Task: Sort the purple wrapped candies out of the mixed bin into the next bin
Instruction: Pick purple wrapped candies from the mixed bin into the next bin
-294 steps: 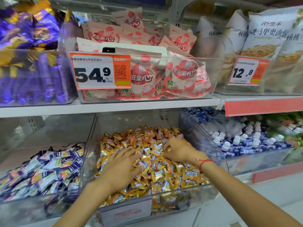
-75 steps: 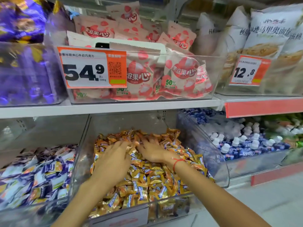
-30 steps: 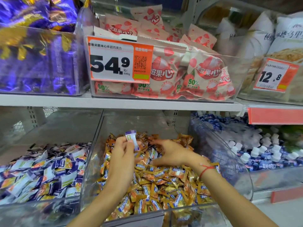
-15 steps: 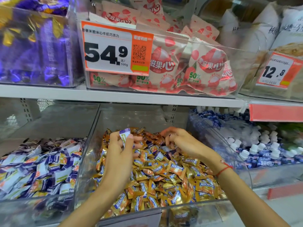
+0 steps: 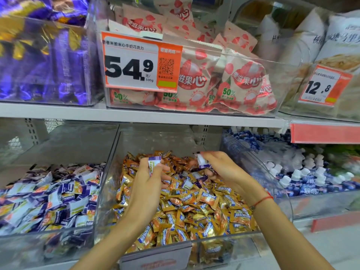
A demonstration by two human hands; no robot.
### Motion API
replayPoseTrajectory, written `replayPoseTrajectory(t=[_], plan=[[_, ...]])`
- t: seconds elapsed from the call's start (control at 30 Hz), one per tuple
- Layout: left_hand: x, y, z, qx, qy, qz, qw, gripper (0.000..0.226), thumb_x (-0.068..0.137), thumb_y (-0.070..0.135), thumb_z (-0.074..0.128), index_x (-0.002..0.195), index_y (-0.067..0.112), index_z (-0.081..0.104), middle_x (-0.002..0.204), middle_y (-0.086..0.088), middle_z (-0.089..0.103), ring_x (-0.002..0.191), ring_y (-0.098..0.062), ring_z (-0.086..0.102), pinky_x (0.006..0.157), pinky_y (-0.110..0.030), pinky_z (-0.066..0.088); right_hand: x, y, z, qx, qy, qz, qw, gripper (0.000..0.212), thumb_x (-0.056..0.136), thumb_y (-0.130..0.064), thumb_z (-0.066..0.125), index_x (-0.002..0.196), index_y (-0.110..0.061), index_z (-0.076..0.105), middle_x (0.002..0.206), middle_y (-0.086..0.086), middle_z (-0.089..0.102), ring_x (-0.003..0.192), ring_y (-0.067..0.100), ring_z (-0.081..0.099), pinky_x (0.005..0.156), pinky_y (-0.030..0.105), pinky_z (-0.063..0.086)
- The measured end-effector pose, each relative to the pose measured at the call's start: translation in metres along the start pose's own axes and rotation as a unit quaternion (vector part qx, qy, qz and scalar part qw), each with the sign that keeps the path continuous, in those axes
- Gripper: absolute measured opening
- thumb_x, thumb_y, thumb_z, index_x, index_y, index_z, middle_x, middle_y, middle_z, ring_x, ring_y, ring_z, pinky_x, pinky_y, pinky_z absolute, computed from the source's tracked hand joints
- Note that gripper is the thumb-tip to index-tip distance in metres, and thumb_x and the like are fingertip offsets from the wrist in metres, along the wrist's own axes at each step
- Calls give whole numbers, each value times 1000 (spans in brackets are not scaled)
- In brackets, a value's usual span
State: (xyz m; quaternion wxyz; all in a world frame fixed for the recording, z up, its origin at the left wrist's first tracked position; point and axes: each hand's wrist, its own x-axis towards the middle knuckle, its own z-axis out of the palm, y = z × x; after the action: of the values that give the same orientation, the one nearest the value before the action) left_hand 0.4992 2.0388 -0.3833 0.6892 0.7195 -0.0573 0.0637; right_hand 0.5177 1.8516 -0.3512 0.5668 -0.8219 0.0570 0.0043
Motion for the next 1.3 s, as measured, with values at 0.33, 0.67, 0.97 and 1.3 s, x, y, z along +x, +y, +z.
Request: replayPoseTrajectory(t=[0.33, 0.67, 0.97, 1.3], plan=[[35, 13, 15, 341, -161, 105, 920, 17, 94, 34, 59, 94, 18, 52, 78, -2, 58, 65, -16, 53, 57, -32, 40, -27, 1, -30, 235, 87, 23, 968, 31, 103, -35, 41, 86, -11, 50, 57, 1, 45, 40, 9, 28, 38, 20, 20], [51, 5, 42, 569, -204, 140, 784, 40, 86, 48, 66, 76, 15, 46, 73, -7, 49, 72, -27, 50, 60, -36, 33, -6, 11, -29, -100, 111, -58, 987, 16, 96, -18, 58, 108, -12, 65, 78, 3, 69, 60, 10, 60, 52, 20, 46], [4, 18, -8, 255, -158, 64, 952, 50, 96, 47, 45, 117, 3, 55, 92, 1, 68, 67, -3, 65, 63, -25, 51, 44, 33, 4, -474, 29, -3, 880, 46, 84, -51, 66, 109, -12, 65, 106, 8, 64, 102, 27, 62, 80, 34, 49], [-23, 42, -22, -67, -93, -50, 992, 12, 97, 24, 53, 100, 12, 54, 89, 6, 74, 81, -3, 71, 51, -18, 50, -34, 3, 0, 305, -79, 52, 948, 29, 100, -24, 48, 110, -1, 62, 86, 5, 71, 40, 3, 33, 36, 13, 24]])
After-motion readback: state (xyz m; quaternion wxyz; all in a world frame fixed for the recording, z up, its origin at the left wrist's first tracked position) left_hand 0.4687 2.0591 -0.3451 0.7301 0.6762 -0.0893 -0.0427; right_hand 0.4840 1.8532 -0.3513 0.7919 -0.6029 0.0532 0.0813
